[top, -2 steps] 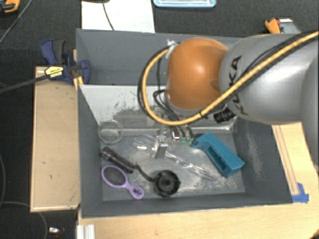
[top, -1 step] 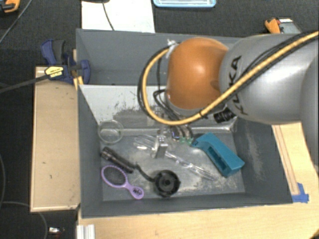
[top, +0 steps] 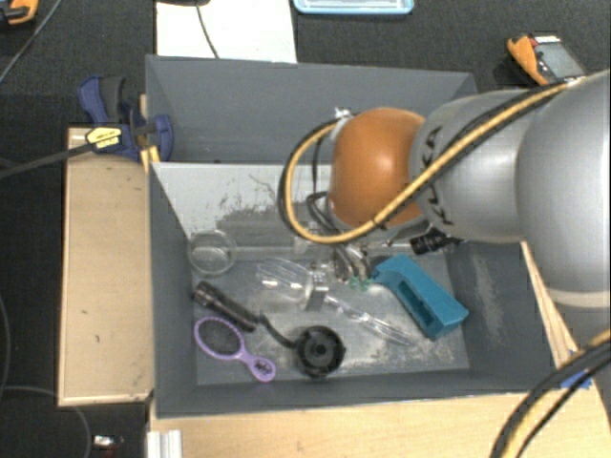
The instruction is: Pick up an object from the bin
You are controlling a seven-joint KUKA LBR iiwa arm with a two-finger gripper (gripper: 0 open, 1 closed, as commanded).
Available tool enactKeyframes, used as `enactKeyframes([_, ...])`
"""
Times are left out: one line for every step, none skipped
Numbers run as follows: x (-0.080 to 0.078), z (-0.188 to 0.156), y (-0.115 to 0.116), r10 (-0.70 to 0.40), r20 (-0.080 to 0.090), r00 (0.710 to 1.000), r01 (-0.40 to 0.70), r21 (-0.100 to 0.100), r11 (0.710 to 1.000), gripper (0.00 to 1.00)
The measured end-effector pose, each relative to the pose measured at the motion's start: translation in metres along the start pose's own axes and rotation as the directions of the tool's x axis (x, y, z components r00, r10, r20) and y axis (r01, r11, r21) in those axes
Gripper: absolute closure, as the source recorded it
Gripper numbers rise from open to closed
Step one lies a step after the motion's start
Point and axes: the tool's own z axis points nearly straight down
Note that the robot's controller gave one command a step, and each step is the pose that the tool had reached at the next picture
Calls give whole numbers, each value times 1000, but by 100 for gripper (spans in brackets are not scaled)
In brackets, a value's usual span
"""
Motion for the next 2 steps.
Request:
enactKeyframes([-23, 47, -24, -4, 7, 1000, 4, -4, 1000, 0])
enactKeyframes([-9, 46, -22, 13, 2, 1000, -13, -2, 1000, 0])
